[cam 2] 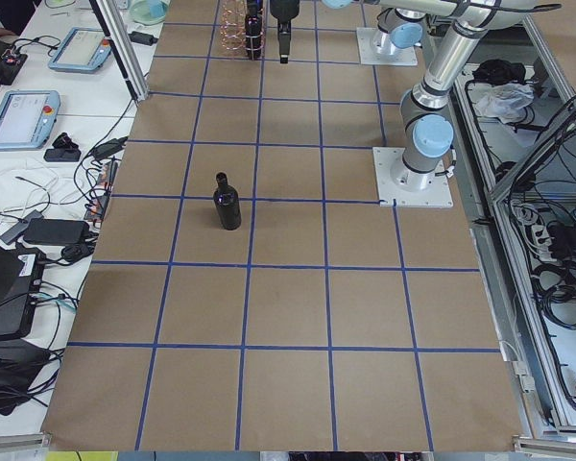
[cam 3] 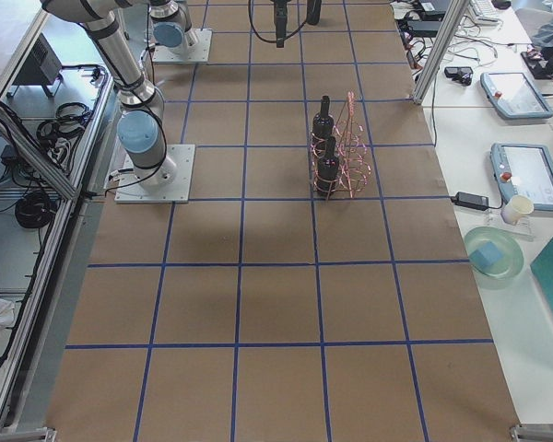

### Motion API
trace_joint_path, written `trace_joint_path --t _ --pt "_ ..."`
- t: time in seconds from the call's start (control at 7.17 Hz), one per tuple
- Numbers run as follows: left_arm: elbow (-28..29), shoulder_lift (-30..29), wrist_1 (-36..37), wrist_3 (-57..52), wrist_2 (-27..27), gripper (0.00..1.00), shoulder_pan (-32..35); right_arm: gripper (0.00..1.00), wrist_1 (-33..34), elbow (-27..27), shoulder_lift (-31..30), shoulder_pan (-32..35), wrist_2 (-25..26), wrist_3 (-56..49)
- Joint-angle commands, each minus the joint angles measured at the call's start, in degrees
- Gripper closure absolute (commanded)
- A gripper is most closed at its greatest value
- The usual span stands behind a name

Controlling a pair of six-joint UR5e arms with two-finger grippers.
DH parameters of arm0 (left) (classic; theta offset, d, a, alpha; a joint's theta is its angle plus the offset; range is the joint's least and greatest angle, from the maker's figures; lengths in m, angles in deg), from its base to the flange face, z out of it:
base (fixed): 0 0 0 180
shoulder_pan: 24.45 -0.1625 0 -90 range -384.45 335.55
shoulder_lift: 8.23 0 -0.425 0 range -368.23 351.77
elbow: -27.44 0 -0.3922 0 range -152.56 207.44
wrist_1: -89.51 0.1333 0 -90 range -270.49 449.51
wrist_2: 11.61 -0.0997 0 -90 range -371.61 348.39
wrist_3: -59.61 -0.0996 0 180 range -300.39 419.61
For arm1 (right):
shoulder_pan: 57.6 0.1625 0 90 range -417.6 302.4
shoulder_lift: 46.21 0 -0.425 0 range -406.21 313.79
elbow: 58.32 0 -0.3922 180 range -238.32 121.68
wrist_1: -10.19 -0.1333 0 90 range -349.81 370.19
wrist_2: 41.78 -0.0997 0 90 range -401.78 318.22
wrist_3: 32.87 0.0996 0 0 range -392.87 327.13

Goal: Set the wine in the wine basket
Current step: 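Move the left gripper down over the loose dark wine bottle's base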

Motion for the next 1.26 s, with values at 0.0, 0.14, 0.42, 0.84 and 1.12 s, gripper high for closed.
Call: trace_joint_path --t 0.0,0.14,0.42,0.84,1.12 --pt "-0.2 0.04 0.01 -0.09 -0.07 0.0 0.0 0.0 0.01 0.05 -0.02 -0.01 -0.14 -0.15" --pt "-0.2 0.13 0.01 -0.09 -0.07 0.0 0.0 0.0 0.01 0.05 -0.02 -0.01 -0.05 -0.24" --pt "-0.2 0.12 0.01 -0.09 0.1 0.0 0.0 0.0 0.01 0.14 -0.1 0.08 -0.05 -0.15" --pt "-0.2 0.21 0.01 -0.18 0.36 0.0 -0.52 0.0 0.01 0.22 -0.19 0.0 0.04 -0.15" --pt "0.15 0.22 0.01 -3.57 -0.07 0.0 -1.05 0.0 0.01 0.31 -0.28 0.08 0.04 -0.15"
